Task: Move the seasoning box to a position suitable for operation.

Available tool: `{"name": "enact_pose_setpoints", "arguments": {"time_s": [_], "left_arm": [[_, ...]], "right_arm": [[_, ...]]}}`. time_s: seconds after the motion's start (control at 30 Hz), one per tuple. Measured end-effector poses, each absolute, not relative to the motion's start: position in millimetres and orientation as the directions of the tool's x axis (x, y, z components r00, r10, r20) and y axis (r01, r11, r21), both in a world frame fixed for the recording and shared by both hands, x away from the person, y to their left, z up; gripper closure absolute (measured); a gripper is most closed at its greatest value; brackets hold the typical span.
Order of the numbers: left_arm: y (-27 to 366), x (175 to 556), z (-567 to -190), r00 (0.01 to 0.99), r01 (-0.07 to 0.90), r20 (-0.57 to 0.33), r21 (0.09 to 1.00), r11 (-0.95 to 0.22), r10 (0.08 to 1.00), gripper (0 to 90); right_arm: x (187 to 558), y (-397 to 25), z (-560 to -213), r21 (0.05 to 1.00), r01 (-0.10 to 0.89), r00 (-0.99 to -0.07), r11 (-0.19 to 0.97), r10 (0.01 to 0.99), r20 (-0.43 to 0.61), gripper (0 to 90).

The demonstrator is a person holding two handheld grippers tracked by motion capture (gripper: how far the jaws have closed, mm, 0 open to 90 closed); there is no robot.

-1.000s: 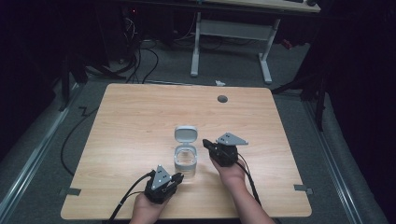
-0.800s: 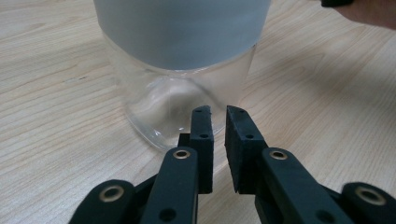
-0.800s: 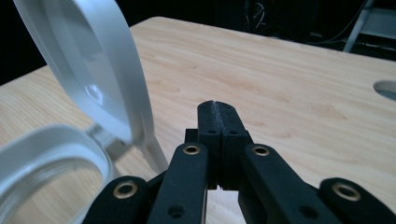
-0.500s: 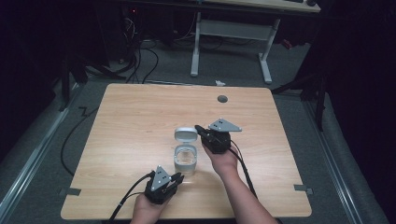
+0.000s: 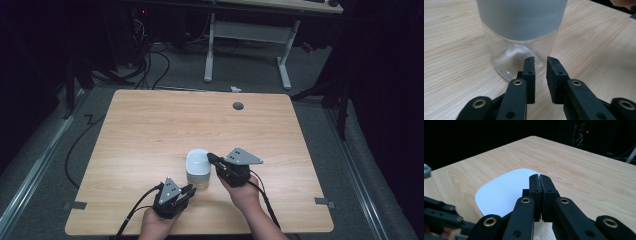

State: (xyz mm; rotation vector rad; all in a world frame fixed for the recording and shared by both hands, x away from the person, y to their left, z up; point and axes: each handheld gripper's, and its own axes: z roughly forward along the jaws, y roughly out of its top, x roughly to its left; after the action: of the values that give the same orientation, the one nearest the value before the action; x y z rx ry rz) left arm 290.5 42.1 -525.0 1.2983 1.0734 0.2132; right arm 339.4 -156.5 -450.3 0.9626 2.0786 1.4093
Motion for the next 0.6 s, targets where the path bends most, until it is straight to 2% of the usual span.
{"name": "enact_pose_setpoints", "arguments": {"time_s": [0.13,0.33,0.4,0.47,0.6], "left_arm": [[64.7,296.3,-517.8,0.515,0.399,-0.51,0.854,0.333,0.689,73.5],[115.5,317.4,-515.3,0.446,0.351,-0.429,0.891,0.288,0.785,64.9],[137.0,326.3,-517.9,0.399,0.334,-0.401,0.901,0.277,0.824,60.9],[160.9,332.8,-521.5,0.343,0.324,-0.399,0.9,0.292,0.851,58.1],[197.1,340.0,-528.0,0.235,0.305,-0.44,0.88,0.365,0.867,55.7]], "right_arm": [[343.1,-183.5,-456.3,0.92,0.334,-0.604,0.206,0.796,0.041,87.1],[347.1,-228.1,-474.8,0.904,0.396,-0.509,0.163,0.858,0.068,83.5],[345.8,-243.5,-481.0,0.901,0.408,-0.471,0.15,0.879,0.067,79.1],[340.6,-261.5,-487.7,0.9,0.416,-0.418,0.13,0.906,0.062,70.7],[320.1,-292.3,-500.3,0.902,0.418,-0.329,0.109,0.943,0.038,61.6]]}}
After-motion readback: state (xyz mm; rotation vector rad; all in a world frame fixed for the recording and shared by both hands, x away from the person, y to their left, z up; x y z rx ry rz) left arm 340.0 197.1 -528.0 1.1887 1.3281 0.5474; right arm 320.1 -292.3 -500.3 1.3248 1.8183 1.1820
